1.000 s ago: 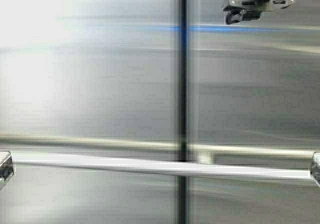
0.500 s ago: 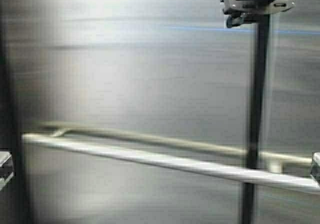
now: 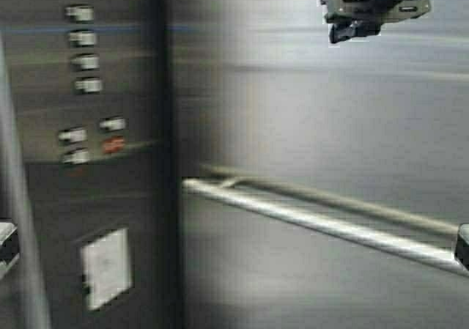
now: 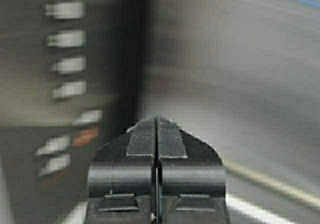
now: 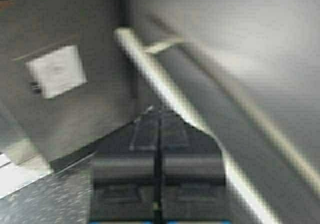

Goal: Navigate to elevator, push the call button, then enter the elevator

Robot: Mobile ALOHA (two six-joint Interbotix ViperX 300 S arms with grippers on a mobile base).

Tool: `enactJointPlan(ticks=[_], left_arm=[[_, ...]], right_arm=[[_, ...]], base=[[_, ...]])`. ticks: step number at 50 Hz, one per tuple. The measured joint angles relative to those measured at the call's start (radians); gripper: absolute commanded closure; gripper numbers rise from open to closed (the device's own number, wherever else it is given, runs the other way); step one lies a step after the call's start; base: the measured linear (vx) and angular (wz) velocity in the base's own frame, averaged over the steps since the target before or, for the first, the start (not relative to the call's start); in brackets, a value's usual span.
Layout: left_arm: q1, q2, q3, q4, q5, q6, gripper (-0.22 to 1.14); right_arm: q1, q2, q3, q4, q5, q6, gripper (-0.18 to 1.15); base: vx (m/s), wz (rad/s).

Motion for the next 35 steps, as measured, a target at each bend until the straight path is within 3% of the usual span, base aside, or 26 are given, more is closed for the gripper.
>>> enactJointPlan(ticks=[22, 35], left_arm=[[-0.002, -0.046, 0.002, 0.0, 0.02, -0.003, 0.89], [-0.003, -0.058, 0.006, 0.0, 0.025, -0.002, 0.89]], right_arm=[[-0.015, 0.106, -0.081, 0.023, -0.011, 0.02, 0.92], [-0.031, 0.186, -0.172, 0.078, -0.132, 0.025, 0.92]], base=[[-0.03, 0.26], [0.05, 0.1]])
